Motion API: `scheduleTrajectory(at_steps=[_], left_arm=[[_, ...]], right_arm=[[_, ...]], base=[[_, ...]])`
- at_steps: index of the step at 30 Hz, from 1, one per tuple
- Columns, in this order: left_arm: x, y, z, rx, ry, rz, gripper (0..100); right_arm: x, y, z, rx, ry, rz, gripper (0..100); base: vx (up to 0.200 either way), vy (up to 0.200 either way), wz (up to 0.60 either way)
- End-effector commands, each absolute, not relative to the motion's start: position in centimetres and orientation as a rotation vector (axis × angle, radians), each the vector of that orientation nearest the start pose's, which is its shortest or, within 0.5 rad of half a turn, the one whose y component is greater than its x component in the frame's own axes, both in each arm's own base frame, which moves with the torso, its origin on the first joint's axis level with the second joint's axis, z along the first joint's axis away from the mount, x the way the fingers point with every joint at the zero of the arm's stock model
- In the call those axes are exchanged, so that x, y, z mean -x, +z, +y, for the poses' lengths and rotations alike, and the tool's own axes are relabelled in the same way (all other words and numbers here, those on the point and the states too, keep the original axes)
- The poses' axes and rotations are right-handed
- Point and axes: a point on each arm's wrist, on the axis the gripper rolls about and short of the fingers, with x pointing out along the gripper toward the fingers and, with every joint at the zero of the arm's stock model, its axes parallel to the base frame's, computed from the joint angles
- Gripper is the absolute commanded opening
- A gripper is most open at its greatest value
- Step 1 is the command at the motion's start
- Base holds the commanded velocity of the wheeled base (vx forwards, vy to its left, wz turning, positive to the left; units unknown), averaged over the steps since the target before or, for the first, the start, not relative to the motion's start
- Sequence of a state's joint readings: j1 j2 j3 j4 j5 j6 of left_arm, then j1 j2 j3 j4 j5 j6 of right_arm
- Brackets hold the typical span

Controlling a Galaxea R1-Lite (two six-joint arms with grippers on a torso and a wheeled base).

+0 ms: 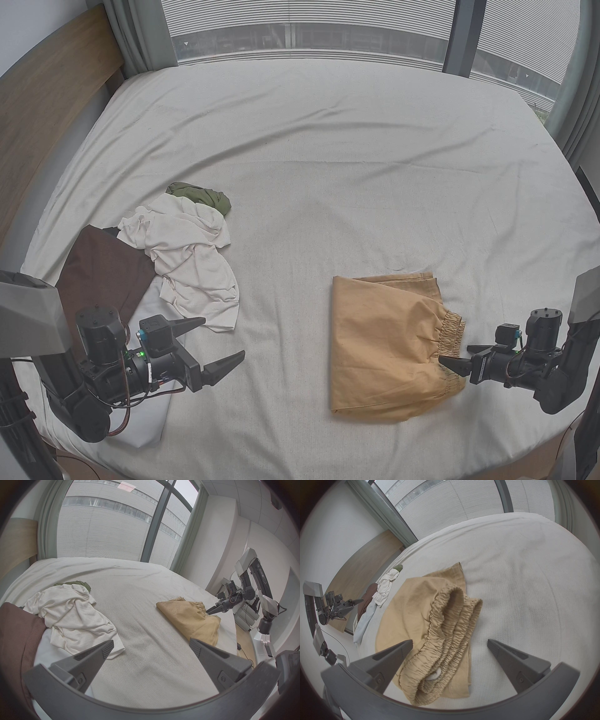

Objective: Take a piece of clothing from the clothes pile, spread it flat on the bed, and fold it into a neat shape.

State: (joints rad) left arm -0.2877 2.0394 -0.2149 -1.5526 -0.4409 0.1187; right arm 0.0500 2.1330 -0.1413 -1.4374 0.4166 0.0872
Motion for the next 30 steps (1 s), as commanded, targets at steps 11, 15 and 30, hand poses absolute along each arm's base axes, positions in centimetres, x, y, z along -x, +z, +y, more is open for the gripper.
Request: scheduleTrajectory(at_steps=[11,15,30], left_arm=[[-24.7,5.2,-8.4,-0.091,-0.744,0.237,100],[-24.7,5.1,-8.4,-0.091,-0.744,0.241,100],[-24.6,5.1,-8.5,-0.091,-0.749,0.243,100]], right_arm=[[-24.1,-1.0,2.9,-0.219,0.486,0.661,100],[-23.7,-1.1,3.4,-0.270,0.565,0.687,100],[-24.1,-1.3,4.4,-0.402,0.635,0.686,100]], base=[[0.000,0.000,0.00],[0.000,0.000,0.00],[0.000,0.000,0.00]])
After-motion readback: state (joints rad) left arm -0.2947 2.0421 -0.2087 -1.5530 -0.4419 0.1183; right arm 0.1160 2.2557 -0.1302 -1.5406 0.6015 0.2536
